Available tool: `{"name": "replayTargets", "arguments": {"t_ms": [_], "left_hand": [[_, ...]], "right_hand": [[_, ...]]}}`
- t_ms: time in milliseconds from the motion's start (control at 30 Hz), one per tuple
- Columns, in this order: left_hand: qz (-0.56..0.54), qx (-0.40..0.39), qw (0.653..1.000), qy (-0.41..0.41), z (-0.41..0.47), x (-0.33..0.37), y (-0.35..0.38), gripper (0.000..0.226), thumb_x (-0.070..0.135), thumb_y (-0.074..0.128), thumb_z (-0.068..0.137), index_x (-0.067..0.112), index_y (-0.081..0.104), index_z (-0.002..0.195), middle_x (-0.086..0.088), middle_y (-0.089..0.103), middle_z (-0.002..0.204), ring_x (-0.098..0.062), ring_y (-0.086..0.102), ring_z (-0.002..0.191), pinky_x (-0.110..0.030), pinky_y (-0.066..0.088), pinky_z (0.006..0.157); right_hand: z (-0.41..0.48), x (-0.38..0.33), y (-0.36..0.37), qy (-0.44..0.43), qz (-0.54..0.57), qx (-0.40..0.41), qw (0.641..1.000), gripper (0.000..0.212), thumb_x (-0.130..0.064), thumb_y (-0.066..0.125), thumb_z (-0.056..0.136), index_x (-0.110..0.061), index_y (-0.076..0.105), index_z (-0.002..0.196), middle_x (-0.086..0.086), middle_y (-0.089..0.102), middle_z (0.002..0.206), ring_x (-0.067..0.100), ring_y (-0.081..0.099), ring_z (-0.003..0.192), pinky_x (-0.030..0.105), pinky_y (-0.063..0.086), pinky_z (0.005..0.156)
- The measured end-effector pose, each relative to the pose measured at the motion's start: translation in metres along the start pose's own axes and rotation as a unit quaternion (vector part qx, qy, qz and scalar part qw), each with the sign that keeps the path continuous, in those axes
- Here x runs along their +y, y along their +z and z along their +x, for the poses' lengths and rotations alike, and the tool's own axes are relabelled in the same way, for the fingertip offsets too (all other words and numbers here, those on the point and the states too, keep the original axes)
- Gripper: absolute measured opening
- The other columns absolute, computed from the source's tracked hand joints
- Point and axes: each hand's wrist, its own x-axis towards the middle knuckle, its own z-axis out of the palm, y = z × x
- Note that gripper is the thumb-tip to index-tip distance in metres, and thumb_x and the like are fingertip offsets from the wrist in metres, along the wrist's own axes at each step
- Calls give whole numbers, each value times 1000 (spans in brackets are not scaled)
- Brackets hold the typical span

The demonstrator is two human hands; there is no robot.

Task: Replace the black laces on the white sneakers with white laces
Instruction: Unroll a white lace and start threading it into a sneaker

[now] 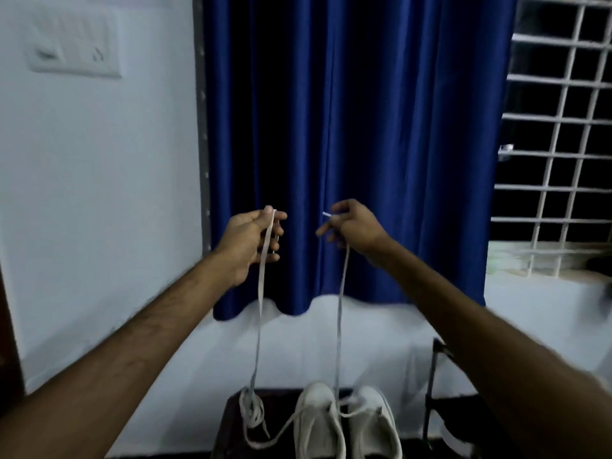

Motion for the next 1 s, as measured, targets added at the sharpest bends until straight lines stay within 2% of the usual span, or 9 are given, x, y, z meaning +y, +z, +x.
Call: {"name": "replayTargets", "arguments": {"t_ms": [167, 267, 367, 467, 667, 767, 833, 900, 1000], "left_hand": [[28, -9, 996, 81, 12, 85, 12, 19, 20, 51, 102, 16, 69, 103, 0, 66, 80, -10, 59, 57, -32, 56, 52], [33, -3, 993, 115, 14, 130, 21, 19, 20, 53, 101, 12, 70, 102, -2, 66, 85, -11, 60, 60, -35, 58, 54], [39, -6, 989, 146, 11, 166, 30, 19, 20, 54, 101, 10, 70, 103, -4, 66, 86, -13, 62, 61, -40, 60, 60], [53, -10, 983, 178, 6, 193, 34, 16, 15, 53, 101, 12, 68, 106, -6, 69, 89, -15, 64, 65, -40, 60, 61], [67, -3, 978, 199, 1, 209, 36, 17, 16, 51, 102, 10, 68, 102, -6, 69, 91, -14, 66, 65, -37, 61, 62], [72, 7, 980, 186, 0, 202, 30, 18, 16, 50, 102, 13, 67, 97, -3, 68, 87, -11, 62, 59, -32, 59, 55], [86, 22, 982, 166, -2, 180, 22, 19, 17, 50, 103, 16, 67, 95, -1, 67, 86, -10, 59, 57, -27, 56, 50], [97, 30, 985, 136, -5, 147, 13, 19, 16, 49, 103, 16, 67, 95, 0, 66, 85, -10, 57, 58, -24, 54, 49], [105, 38, 991, 71, -14, 74, -1, 19, 17, 49, 103, 17, 67, 95, 1, 65, 85, -10, 56, 58, -24, 53, 49]], "right_hand": [[11, -106, -27, -20, 94, 39, 995, 17, -8, 47, 101, -11, 59, 89, 6, 73, 85, 11, 59, 64, 22, 43, 57], [9, -143, -31, -16, 125, 63, 990, 15, -10, 54, 94, -13, 67, 87, 6, 73, 89, 12, 61, 71, 24, 42, 58], [7, -167, -36, -20, 141, 80, 987, 14, -13, 60, 89, -15, 74, 89, 0, 70, 95, 15, 58, 86, 30, 44, 72], [5, -180, -44, -27, 149, 81, 985, 17, -11, 59, 91, -18, 73, 90, -2, 67, 97, 13, 55, 87, 31, 44, 76], [2, -194, -54, -20, 170, 82, 982, 16, -6, 57, 92, -12, 72, 90, 2, 70, 92, 14, 61, 83, 32, 50, 71], [-1, -196, -59, -18, 210, 69, 975, 20, 0, 47, 95, -10, 62, 86, 7, 66, 74, 12, 61, 54, 24, 52, 49], [-2, -177, -61, -30, 156, 91, 983, 22, 4, 44, 95, -13, 56, 88, 9, 62, 69, 9, 54, 40, 17, 36, 34], [-3, -137, -58, -41, 29, 96, 994, 24, 7, 44, 93, -14, 55, 90, 10, 61, 70, 10, 56, 43, 19, 38, 35], [-9, -32, -34, -4, -280, -8, 960, 24, -3, 49, 87, -11, 72, 87, 11, 74, 83, 18, 65, 65, 31, 59, 65]]}}
